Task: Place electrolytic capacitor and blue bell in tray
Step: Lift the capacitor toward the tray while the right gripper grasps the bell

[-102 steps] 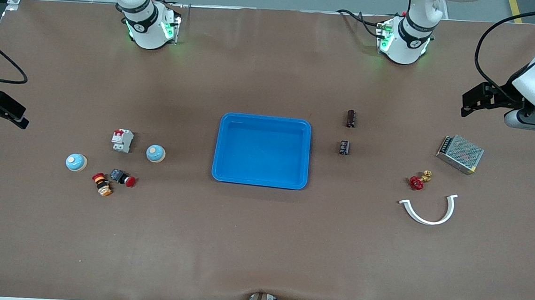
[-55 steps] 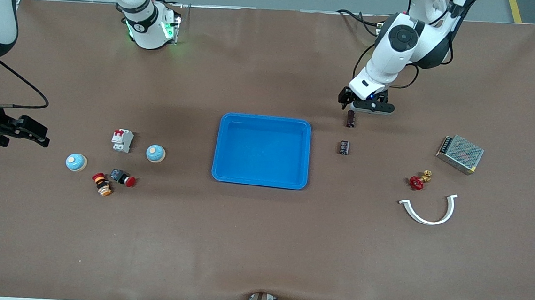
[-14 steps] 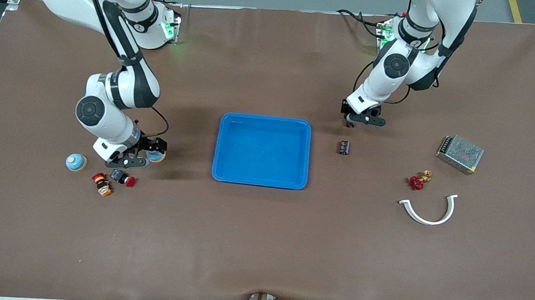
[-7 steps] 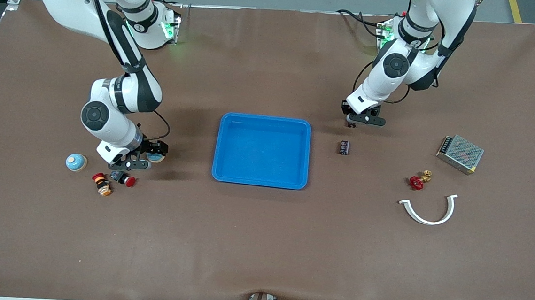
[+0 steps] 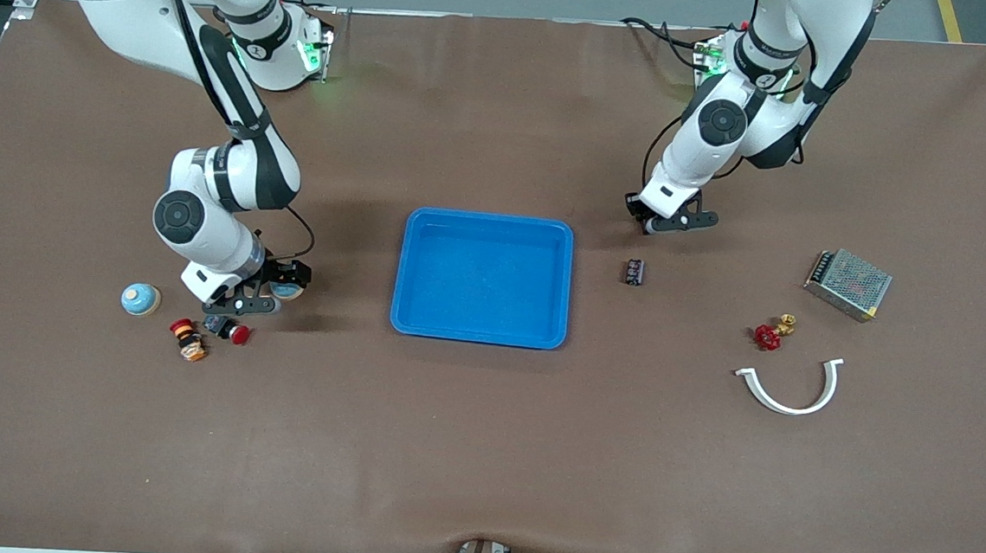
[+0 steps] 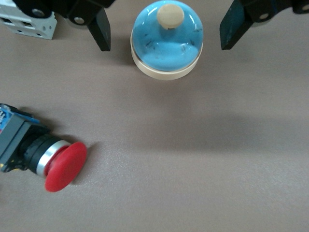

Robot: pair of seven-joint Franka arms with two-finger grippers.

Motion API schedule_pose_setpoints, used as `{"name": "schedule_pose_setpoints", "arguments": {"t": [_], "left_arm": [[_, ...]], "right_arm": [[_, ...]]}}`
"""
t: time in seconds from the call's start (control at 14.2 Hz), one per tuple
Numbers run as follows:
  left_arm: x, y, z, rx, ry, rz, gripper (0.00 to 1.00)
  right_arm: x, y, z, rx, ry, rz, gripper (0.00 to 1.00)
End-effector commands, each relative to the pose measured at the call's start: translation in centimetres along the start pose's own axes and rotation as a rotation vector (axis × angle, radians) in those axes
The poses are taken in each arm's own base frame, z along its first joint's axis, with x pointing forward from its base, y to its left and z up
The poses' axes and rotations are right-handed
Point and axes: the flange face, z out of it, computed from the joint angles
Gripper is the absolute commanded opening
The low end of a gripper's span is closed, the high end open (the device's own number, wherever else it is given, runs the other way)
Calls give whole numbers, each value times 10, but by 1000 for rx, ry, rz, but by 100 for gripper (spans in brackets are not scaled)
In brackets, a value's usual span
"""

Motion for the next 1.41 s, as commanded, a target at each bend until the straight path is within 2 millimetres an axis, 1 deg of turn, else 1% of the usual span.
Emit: {"name": "schedule_pose_setpoints", "arguments": {"t": [0.0,0.07,0.14,0.28,0.42,0.56,0.63,0.71,0.78,0.92,0.99,1.13,1.27,1.34], "left_arm": [[18,28,-31,47,-12,-157,0],[19,36,-36,43,-10,-183,0],[16,42,-37,40,-8,-188,0],[17,48,-42,29,0,-229,0],[20,52,-46,19,6,-313,0],[17,69,-56,-6,18,-425,0],[14,81,-59,-19,17,-464,0],[17,93,-63,-39,15,-516,0],[19,99,-65,-50,3,-600,0],[15,122,-68,-72,-3,-679,0],[19,130,-71,-86,-9,-724,0],[25,140,-77,-108,-17,-827,0],[29,145,-83,-123,-4,-930,0],[31,148,-79,-120,-5,-959,0]], "right_arm": [[-1,-1,2,-5,2,5,100],[-2,-1,7,-6,-7,5,100],[-2,-1,7,-6,-8,5,100],[-2,-1,7,-6,-8,5,100],[-2,-2,9,-7,-11,4,100],[-2,-2,10,-7,-12,4,100],[-3,-2,12,-7,-15,4,100],[-3,-2,12,-7,-15,4,100],[-3,-2,12,-7,-15,2,100],[-3,-2,12,-7,-15,2,100],[-3,-2,12,-7,-15,4,100],[-3,-2,12,-7,-14,2,100],[-2,-2,11,-6,-12,2,100],[-2,-3,11,-6,-11,2,100]]}}
